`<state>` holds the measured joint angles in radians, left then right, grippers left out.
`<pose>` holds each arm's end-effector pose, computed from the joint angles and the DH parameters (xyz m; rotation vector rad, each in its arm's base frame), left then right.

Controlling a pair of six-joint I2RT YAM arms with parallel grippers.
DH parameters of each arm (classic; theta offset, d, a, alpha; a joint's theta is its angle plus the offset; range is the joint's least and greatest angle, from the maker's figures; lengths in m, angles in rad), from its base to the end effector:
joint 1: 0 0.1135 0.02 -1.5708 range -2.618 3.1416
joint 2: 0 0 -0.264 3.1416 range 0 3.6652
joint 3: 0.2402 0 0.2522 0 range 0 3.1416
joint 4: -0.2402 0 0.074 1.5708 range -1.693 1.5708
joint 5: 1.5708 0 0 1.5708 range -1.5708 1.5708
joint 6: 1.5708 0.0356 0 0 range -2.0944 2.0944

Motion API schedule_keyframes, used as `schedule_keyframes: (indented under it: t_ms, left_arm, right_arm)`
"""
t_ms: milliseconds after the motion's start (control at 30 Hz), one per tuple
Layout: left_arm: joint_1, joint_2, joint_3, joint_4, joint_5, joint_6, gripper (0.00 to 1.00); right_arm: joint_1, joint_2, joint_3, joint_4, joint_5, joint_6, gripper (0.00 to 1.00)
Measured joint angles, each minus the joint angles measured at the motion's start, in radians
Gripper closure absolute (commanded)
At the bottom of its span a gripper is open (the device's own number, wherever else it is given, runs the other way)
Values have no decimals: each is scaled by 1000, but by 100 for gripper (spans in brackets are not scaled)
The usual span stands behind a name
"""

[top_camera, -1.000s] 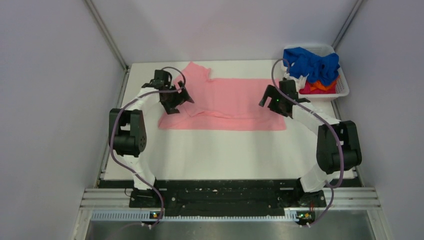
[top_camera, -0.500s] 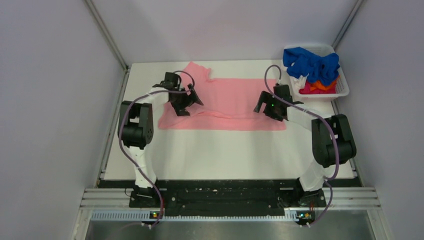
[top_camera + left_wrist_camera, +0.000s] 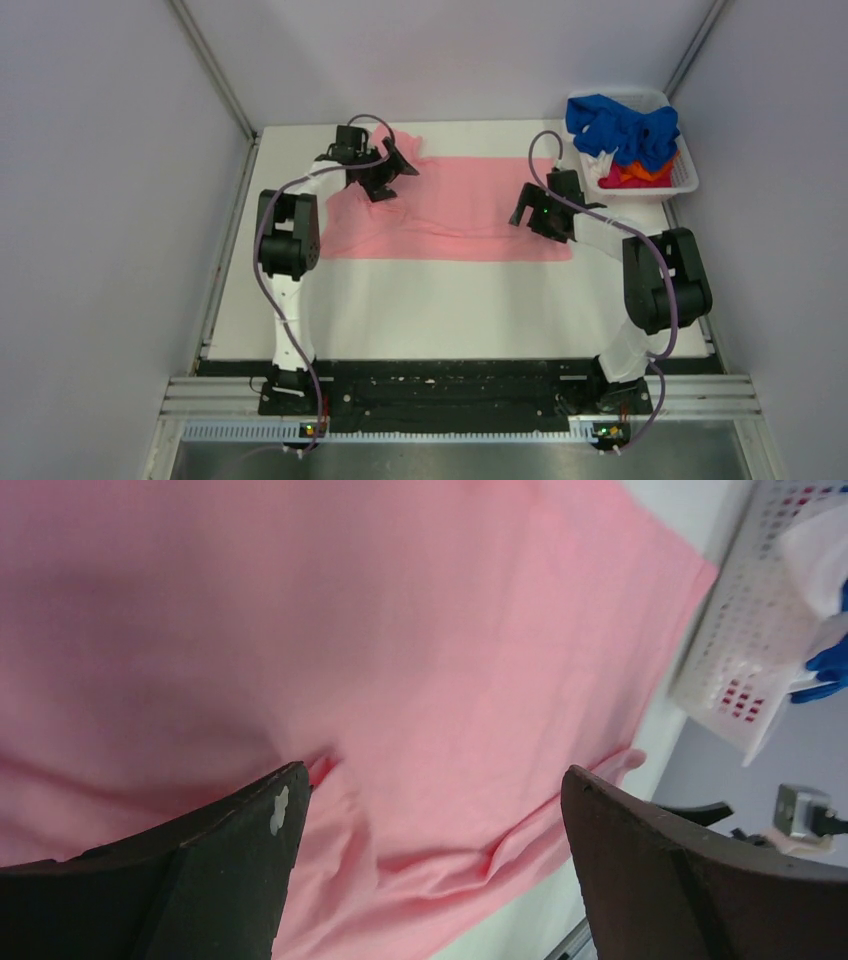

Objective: Fold and stack the t-shirts
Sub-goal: Fold the flattened tshirt in 1/3 of the way

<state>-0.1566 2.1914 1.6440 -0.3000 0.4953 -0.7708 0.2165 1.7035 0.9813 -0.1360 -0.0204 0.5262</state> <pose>0.4751 -0.0921 0.1731 -0.5339 2.4837 -0.9998 0.3417 0.0759 0.1753 0.3704 2.4332 0.3558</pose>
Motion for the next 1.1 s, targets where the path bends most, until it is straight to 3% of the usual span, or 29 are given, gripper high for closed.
schedule_keyframes:
  t_ms: [167,300,400,533,667,867,1100]
  left_arm:
    - [-2,112,212,22,5,-12,1]
    - [-3,107,289,-18,-41,48,1]
    - [-5,11,199,-42,-109,109,1]
    - [-6,-223,-80,-47,-183,165,1]
    - [-7,-328,-215,-52,-199,176,1]
    - [-9,-250,-228,-49,-196,167,1]
    - [-8,-88,-88,-60,-196,163,1]
  right_arm:
    - [-4,1,0,-3,1,-6,1]
    - [-4,1,0,-6,3,-11,1]
    - [-4,1,0,-7,16,-13,1]
    - [-4,0,0,-7,24,-19,1]
    - [-4,0,0,-9,28,-22,1]
    - [-4,0,0,-11,32,-22,1]
    - [-5,0,-1,-24,47,-28,1]
